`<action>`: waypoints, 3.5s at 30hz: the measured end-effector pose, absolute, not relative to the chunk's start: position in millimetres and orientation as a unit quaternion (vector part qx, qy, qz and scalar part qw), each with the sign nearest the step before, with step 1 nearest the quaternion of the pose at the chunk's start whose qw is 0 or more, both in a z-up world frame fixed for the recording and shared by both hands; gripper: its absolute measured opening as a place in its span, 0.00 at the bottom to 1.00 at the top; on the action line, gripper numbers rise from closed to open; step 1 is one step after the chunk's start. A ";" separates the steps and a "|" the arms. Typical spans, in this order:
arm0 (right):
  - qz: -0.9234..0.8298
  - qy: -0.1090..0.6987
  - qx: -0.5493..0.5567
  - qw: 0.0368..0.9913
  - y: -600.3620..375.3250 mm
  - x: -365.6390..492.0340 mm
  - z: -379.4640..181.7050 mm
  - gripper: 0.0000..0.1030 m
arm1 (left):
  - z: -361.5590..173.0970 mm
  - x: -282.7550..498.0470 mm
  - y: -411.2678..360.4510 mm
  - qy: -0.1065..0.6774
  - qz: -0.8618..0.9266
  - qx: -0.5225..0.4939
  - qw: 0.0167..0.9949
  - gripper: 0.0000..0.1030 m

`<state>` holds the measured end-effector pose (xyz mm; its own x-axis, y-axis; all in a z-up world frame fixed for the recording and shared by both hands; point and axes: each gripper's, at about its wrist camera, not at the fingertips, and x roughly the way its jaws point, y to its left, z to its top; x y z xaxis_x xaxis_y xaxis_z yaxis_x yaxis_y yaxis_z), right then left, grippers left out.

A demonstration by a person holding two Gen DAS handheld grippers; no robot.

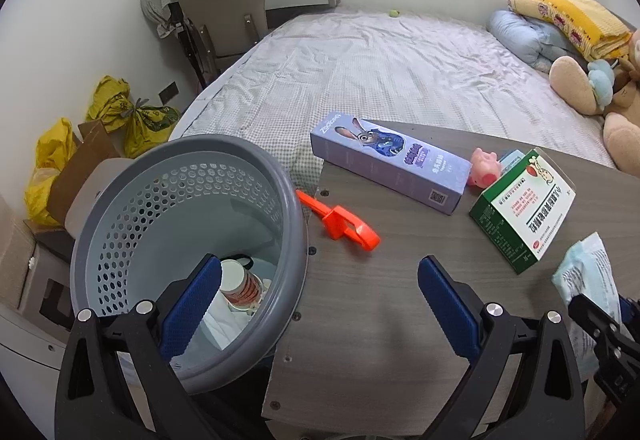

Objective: Collect trash
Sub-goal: 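Close the right tool on the plastic packet and lift it, then move the left tool to the orange clip and grasp it while the right tool holds the packet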

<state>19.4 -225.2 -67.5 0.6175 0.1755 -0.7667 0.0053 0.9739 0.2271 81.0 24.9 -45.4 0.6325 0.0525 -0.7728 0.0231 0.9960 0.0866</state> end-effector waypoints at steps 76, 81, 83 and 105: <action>0.048 0.401 0.203 0.892 -288.1 20.0 -74.8 0.48 | -87.2 123.6 -15.2 0.443 -0.135 -0.017 0.886 0.94; 0.047 0.401 0.203 0.892 -289.3 20.1 -74.4 0.48 | -89.0 127.3 -22.8 0.439 -0.154 -0.014 0.885 0.94; 0.047 0.401 0.204 0.892 -289.9 20.3 -74.4 0.48 | -89.6 127.7 -26.2 0.438 -0.158 -0.009 0.885 0.94; 0.036 0.385 0.205 0.899 -296.6 4.8 -61.4 0.48 | -83.1 93.5 -43.3 0.444 -0.208 0.009 0.872 0.94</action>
<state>4.8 -296.6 -61.4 0.7010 0.2225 -0.6775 0.0932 0.9133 0.3964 93.5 -43.3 -83.1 0.5198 -0.3535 -0.7777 0.3700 0.9137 -0.1681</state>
